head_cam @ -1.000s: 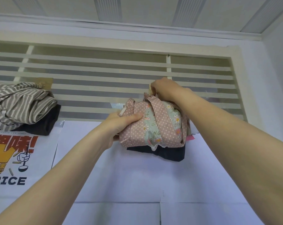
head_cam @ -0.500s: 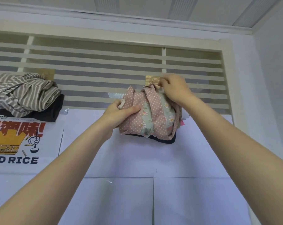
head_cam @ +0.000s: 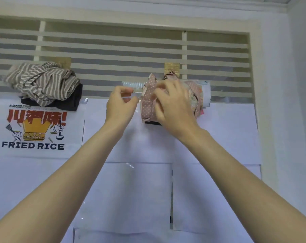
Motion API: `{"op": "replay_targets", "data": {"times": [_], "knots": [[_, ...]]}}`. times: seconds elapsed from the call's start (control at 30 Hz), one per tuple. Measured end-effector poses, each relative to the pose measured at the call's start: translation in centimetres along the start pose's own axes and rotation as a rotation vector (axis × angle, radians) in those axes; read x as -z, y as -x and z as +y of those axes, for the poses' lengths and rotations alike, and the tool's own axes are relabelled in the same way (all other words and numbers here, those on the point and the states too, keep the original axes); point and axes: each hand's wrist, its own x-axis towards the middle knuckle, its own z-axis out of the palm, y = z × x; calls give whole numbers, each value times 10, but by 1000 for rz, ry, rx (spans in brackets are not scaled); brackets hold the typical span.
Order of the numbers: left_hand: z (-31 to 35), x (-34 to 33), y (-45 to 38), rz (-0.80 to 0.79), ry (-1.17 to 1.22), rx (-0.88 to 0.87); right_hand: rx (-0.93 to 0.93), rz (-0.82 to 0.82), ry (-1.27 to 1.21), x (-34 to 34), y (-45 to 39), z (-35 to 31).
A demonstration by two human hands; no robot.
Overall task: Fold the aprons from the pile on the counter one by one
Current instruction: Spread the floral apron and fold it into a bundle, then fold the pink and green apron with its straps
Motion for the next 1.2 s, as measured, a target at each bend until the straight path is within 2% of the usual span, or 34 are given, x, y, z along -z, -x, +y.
{"op": "replay_targets", "data": {"times": [0.1, 0.17, 0.2, 0.27, 0.33, 0.4, 0.53, 0.63, 0.7, 0.77, 0.83, 0.93, 1.0, 1.03, 1.1, 1.2], "knots": [[-14, 20, 32, 11, -80, -106, 66, -120, -91, -21, 57, -37], [-41, 36, 62, -32, -128, -53, 16, -243, -151, -35, 101, -65], [-58, 46, 78, -64, -161, 20, -41, -361, -171, -41, 120, -79], [-98, 72, 122, -167, -265, 184, -177, -719, -243, -48, 165, -108], [-139, 100, 175, -316, -380, 348, -281, -1043, -386, -54, 218, -136], [-175, 132, 239, -512, -482, 503, -376, -1286, -523, -52, 276, -170], [-225, 206, 358, -894, -575, 785, -405, -1776, -695, -40, 388, -240], [-241, 254, 414, -1106, -622, 945, -390, -1972, -755, -27, 445, -280], [-247, 277, 443, -1290, -667, 1001, -276, -2113, -739, -17, 471, -307], [-250, 297, 469, -1438, -734, 1050, -243, -2294, -727, -6, 492, -337], [-252, 311, 486, -1487, -741, 1135, -224, -2369, -650, -1, 506, -356], [-248, 325, 499, -1544, -753, 1393, -224, -2391, -472, 1, 519, -368], [-245, 330, 511, -1667, -836, 1448, -119, -2377, -360, 11, 525, -370], [-244, 331, 517, -1678, -843, 1449, -85, -2350, -334, 17, 526, -372], [-243, 325, 516, -1613, -816, 1375, -97, -2257, -313, 19, 521, -372], [-242, 310, 491, -1537, -913, 937, -198, -2037, -316, -5, 484, -371]]}}
